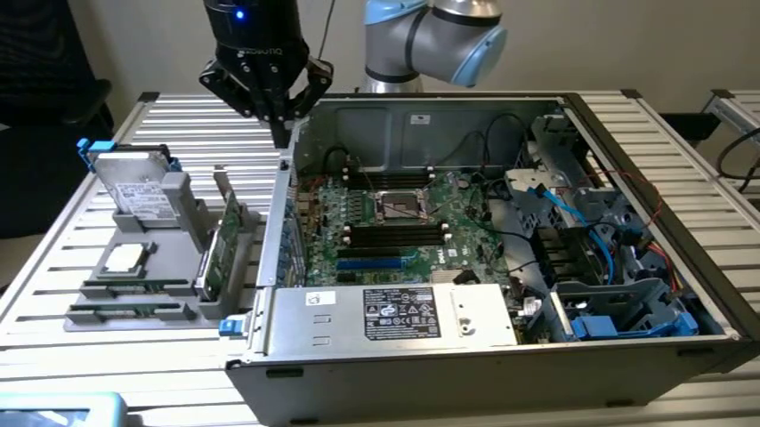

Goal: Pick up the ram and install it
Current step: 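Reach for the ram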

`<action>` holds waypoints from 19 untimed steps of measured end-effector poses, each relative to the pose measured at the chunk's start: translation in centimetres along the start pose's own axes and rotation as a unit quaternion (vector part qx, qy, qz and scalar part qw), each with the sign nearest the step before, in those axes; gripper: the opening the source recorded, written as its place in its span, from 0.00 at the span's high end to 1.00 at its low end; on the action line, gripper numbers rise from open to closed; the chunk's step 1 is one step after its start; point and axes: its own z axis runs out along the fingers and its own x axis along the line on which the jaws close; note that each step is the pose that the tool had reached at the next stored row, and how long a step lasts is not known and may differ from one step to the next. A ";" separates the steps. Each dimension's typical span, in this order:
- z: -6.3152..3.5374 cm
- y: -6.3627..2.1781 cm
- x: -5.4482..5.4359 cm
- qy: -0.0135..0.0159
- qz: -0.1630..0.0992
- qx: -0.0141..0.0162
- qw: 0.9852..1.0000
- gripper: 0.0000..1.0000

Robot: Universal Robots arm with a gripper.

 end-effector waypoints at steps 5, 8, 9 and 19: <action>0.52 -0.27 1.7 0.000 0.000 0.000 1.000 0.89; 0.75 -0.55 2.6 0.001 0.000 0.000 1.000 0.89; 0.81 -0.67 2.9 0.001 0.000 0.000 1.000 0.89; 1.57 -2.83 4.7 0.005 0.000 0.000 1.000 0.89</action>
